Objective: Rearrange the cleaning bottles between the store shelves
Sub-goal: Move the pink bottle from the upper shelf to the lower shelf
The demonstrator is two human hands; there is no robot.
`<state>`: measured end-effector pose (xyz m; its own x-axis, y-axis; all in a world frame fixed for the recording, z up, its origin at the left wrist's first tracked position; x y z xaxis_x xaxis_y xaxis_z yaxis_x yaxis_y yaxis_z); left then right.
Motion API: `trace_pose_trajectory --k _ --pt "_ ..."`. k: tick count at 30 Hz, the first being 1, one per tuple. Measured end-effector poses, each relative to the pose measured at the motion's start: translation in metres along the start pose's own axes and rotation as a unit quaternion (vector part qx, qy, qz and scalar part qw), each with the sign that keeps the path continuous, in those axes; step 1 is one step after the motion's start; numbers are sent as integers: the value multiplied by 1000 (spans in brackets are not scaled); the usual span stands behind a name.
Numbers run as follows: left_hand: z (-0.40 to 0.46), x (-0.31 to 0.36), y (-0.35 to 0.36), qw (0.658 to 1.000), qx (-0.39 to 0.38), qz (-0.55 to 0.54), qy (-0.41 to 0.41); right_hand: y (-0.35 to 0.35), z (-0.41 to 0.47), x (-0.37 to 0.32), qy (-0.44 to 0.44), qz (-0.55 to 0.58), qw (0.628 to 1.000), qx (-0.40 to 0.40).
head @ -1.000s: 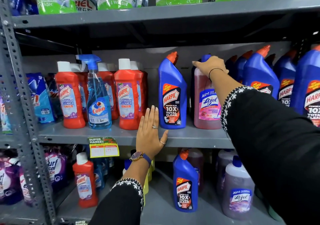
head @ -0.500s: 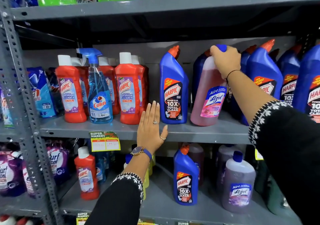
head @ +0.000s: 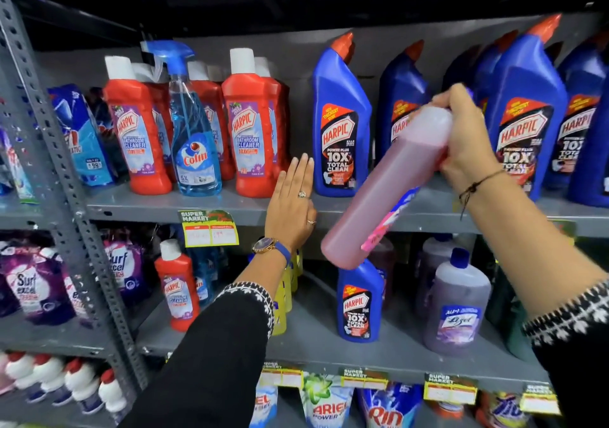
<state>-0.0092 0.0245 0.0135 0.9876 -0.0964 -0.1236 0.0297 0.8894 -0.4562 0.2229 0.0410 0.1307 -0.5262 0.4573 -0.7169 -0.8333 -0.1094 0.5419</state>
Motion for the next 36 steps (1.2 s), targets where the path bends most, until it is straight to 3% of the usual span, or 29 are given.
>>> trace_pose_trajectory --k 8,14,26,36 --pt "-3 0 3 1000 25 5 8 -54 -88 81 -63 -22 998 14" --pt "-3 3 -2 999 33 13 11 -60 -129 156 -108 -120 987 -24" --pt "0 2 -2 999 25 27 11 -32 -124 272 -33 -302 948 -96" --pt "0 2 -2 999 24 37 16 -15 -102 309 -3 -392 911 -131"
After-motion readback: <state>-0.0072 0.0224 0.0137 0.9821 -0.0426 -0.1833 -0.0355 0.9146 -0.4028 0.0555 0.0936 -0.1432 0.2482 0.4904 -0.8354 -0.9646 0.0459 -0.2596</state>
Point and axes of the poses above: each hand's wrist, its own z-axis towards the middle knuckle, its own y-axis out of the palm, x = y × z, the point moved 5 cm from there along z, towards the middle knuckle, and after that the axes turned 12 degrees about z, right-handed, at the moved point
